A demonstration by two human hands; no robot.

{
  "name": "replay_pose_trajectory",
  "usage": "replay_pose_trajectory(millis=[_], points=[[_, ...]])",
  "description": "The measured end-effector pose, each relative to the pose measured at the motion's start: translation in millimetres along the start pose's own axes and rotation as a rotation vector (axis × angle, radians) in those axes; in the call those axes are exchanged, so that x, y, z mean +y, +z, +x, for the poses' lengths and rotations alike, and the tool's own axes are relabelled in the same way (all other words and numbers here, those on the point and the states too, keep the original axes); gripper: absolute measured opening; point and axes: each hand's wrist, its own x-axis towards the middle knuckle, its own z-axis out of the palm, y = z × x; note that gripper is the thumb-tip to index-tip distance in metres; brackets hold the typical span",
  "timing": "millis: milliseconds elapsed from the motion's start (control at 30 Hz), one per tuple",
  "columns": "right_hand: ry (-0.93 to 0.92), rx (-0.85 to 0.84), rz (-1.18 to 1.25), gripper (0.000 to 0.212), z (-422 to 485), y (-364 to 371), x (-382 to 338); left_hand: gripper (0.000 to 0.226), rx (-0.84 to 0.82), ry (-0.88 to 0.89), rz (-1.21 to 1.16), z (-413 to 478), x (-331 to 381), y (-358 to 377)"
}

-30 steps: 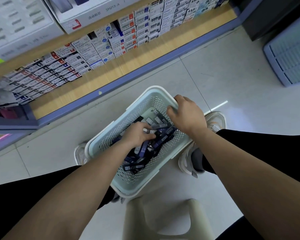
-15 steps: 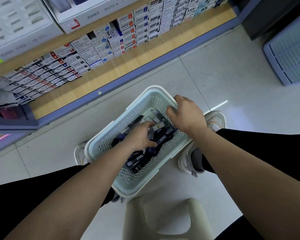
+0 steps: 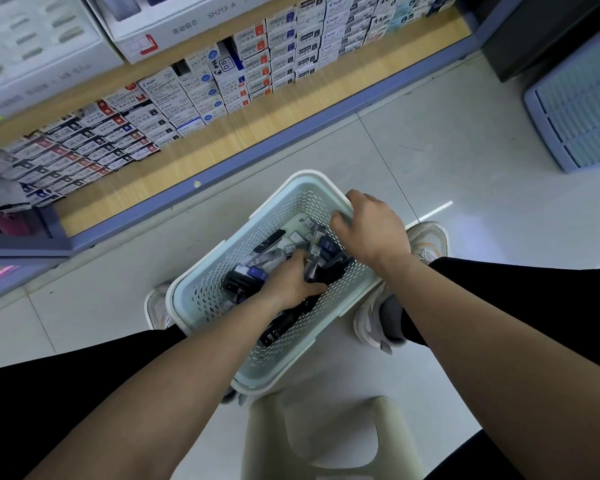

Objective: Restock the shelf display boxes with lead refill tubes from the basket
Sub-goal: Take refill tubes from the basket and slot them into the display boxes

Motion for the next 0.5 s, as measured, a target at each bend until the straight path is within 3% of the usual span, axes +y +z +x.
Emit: replay_pose_trajectory(millis=[400, 500], points=[[0.002, -0.009, -0.005, 0.021, 1.3, 0.4, 0.7, 0.06, -0.082, -0.028, -0.099, -0.3, 3.3, -8.5], [-0.003, -0.01, 0.0, 0.021, 1.4, 0.2, 1.3, 0.073, -0.096, -0.059, -0.078, -3.1, 3.0, -20.2]])
